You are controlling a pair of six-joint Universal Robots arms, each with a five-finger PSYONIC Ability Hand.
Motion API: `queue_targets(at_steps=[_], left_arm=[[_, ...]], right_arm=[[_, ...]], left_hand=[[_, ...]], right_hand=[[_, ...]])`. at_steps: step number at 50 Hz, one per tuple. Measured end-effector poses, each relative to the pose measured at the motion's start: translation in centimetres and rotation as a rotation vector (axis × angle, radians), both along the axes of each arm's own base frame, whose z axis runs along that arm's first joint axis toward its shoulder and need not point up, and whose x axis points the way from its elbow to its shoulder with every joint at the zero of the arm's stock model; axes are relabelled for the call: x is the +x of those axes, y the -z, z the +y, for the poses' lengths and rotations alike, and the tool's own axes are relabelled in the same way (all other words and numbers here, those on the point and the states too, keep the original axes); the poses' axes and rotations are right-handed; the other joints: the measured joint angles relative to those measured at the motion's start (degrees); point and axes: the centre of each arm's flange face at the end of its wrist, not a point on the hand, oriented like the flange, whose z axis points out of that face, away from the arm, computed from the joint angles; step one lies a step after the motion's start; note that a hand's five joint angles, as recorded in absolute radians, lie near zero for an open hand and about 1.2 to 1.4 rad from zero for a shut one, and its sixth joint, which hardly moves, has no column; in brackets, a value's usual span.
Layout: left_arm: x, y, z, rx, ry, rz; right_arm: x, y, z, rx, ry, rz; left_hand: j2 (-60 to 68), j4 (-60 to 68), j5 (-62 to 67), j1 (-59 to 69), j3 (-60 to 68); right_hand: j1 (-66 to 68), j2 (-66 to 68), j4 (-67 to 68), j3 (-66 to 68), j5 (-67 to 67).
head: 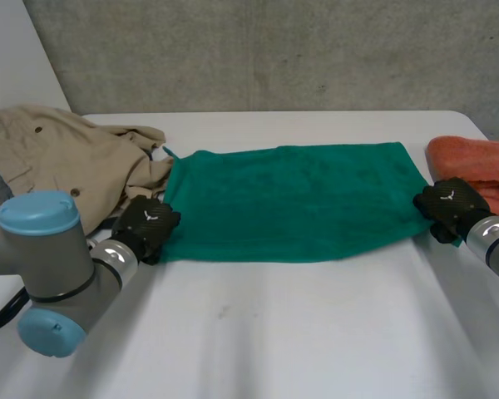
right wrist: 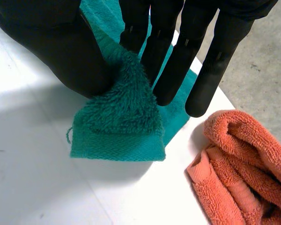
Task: Fold the laundry.
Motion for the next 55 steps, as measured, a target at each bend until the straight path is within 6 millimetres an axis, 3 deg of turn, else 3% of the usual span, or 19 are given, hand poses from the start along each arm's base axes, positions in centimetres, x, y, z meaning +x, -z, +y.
queue_targets(at_steps=[7,12,17,21,24,31,36,44,46,47,51,52,53,55], left_arm=[[0.6,-2.1,2.3,0.025,0.001,0.010],[2.3,-4.1,7.0,0.143,0.010,-0.066],[3.9,-4.5,10.6,0.282,0.028,-0.184],[4.3,-4.7,11.1,0.326,0.040,-0.234],[4.0,-4.7,10.5,0.315,0.043,-0.239],[1.3,-5.0,4.5,0.137,0.004,-0.167],[-1.3,-5.0,-0.9,-0.011,-0.049,-0.091],[-3.7,-2.9,-6.4,-0.072,-0.103,-0.081],[-4.1,-2.2,-7.4,-0.070,-0.107,-0.091],[-4.3,-2.0,-7.6,-0.069,-0.107,-0.094],[-5.0,-1.4,-8.3,-0.074,-0.096,-0.104],[-5.0,-1.4,-8.3,-0.074,-0.096,-0.104],[-5.2,-1.7,-8.4,-0.087,-0.093,-0.104],[-5.4,-2.4,-8.5,-0.106,-0.093,-0.097]], right_arm=[[-0.8,-2.1,1.6,0.084,0.010,0.050],[-2.9,-4.4,5.2,0.272,0.001,0.187],[-4.4,-5.5,8.5,0.448,-0.072,0.317],[-4.6,-5.4,8.8,0.460,-0.100,0.351],[-4.4,-5.1,8.2,0.432,-0.095,0.347],[-2.3,-4.1,3.7,0.228,-0.048,0.264],[-0.1,-3.3,0.0,0.070,-0.040,0.206],[1.9,-1.5,-4.6,-0.087,-0.013,0.194],[2.3,-0.9,-5.5,-0.107,-0.009,0.195],[2.4,-0.6,-5.8,-0.113,-0.008,0.196],[3.2,0.2,-6.8,-0.137,0.007,0.207],[3.2,0.2,-6.8,-0.137,0.007,0.207],[3.4,0.1,-7.1,-0.149,0.023,0.209],[3.4,-0.3,-7.4,-0.167,0.047,0.203]], left_hand=[[0.00,0.10,0.00,0.00,0.01],[0.01,0.11,0.00,0.00,0.01],[0.01,0.12,-0.03,0.00,0.01],[0.07,0.13,0.00,0.00,0.01],[0.10,0.14,0.00,0.00,0.01],[0.12,0.14,-0.05,0.00,0.04],[0.13,0.15,0.40,0.00,0.04],[0.13,0.15,0.42,0.00,0.04],[-1.22,-0.81,-0.31,-0.84,-1.27],[-4.34,-4.46,-3.15,-3.63,-4.30],[-39.20,-39.53,-37.37,-43.37,-38.65],[-39.20,-39.53,-37.37,-43.37,-38.65],[-55.02,-55.25,-52.26,-55.23,-54.59],[-55.81,-56.13,-53.20,-55.29,-55.26]], right_hand=[[0.00,0.00,0.05,0.00,0.00],[0.00,0.00,0.07,0.00,0.00],[0.00,0.00,0.08,0.07,0.00],[0.00,0.00,0.08,0.07,0.00],[0.00,0.00,0.08,0.07,0.00],[0.00,0.00,0.08,0.07,0.12],[0.00,0.00,0.08,0.07,0.60],[-0.01,-0.02,0.08,0.04,0.86],[-5.99,-7.64,-8.14,-7.93,-6.21],[-14.90,-18.03,-17.01,-16.84,-15.18],[-46.76,-49.67,-49.56,-49.41,-48.08],[-46.76,-49.67,-49.56,-49.41,-48.08],[-51.60,-55.09,-55.38,-55.49,-53.19],[-51.61,-55.60,-56.42,-56.15,-53.61]])
